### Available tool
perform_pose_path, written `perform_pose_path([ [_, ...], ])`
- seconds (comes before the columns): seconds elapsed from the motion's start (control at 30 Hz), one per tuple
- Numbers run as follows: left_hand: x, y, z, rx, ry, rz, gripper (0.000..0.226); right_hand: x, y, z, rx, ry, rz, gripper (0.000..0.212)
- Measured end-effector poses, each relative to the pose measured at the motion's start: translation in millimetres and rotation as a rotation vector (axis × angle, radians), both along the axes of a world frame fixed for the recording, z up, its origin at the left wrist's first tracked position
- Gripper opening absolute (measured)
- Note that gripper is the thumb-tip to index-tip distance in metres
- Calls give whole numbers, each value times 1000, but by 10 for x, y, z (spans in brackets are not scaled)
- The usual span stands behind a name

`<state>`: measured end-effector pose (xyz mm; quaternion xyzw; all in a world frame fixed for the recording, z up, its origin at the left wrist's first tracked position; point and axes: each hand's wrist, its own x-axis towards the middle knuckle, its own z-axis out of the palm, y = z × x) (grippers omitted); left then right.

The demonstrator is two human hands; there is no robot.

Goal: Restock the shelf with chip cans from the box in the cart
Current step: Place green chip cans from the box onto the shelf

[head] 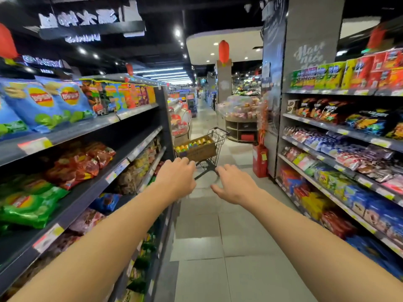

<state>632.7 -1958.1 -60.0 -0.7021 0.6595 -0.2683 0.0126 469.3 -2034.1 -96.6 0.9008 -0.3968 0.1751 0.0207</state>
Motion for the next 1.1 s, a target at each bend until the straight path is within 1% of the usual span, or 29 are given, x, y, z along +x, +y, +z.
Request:
perform_pose_path([
  [0.1,276,-596,18,-16,-6,-19,41,309,-583,34,-7,20,10,52],
  [0.17,504,-1006,1,-31,23,-13,41,537,-978,6,-10,35,18,53],
  [0.3,1002,-1782,-105,-30,32,-9,34,1033,-1789,-84,-16,54,28,53],
  [0.47,1792,-2808,-103,-60,14,-31,32,1793,-2874,-71,-23,84,0,49],
  [0.57,2306,-3419,-47,-67,17,-66,32,2309,-3472,26,2,90,-17,51],
  [0.67,2753,-4025,0,-86,35,-87,32,2753,-4027,86,15,64,-18,50],
  [0.87,3333,-5148,-112,-33,36,-86,32,3371,-5157,35,30,54,-38,46],
  [1.1,4016,-6487,-400,7,47,-95,35,3948,-6622,-189,22,88,-52,49],
])
